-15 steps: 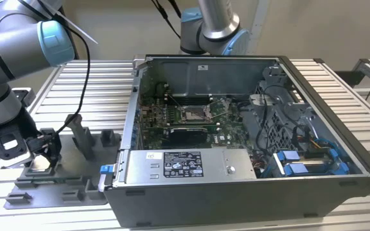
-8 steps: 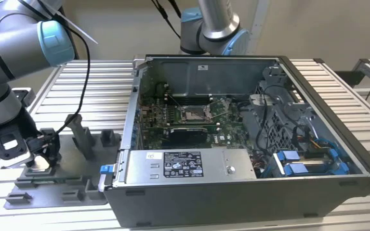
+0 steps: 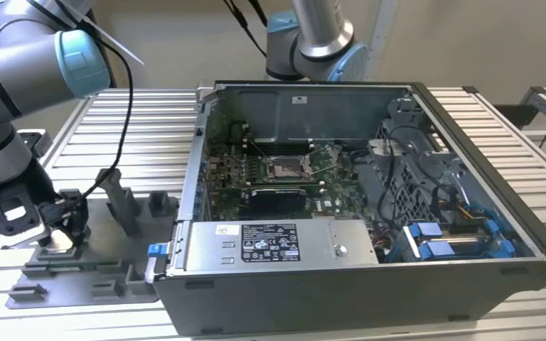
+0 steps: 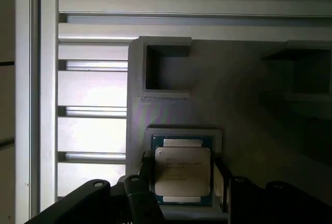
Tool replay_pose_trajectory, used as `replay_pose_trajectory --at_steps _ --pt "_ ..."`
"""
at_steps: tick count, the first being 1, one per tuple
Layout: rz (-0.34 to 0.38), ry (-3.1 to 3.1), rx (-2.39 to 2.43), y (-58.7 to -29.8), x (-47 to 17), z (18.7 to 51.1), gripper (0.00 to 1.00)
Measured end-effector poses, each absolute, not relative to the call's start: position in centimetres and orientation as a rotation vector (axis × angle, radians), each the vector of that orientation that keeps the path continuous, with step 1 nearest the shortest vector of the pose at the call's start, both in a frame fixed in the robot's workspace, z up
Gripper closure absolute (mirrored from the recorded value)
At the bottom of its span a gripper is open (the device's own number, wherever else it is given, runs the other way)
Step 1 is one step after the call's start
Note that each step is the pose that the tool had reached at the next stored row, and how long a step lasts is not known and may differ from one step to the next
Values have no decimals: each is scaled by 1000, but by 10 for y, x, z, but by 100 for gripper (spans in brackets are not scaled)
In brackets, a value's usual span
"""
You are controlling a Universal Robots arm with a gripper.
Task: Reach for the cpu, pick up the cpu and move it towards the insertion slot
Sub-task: 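Pick up the cpu and move it towards the insertion slot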
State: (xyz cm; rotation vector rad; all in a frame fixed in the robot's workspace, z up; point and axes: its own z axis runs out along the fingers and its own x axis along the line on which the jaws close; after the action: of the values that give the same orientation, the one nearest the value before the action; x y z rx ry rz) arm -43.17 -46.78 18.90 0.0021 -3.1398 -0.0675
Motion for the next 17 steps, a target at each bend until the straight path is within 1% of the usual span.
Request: replay_pose_trajectory --at_steps 17 --pt "-76 -3139 2 -468 -432 221 100"
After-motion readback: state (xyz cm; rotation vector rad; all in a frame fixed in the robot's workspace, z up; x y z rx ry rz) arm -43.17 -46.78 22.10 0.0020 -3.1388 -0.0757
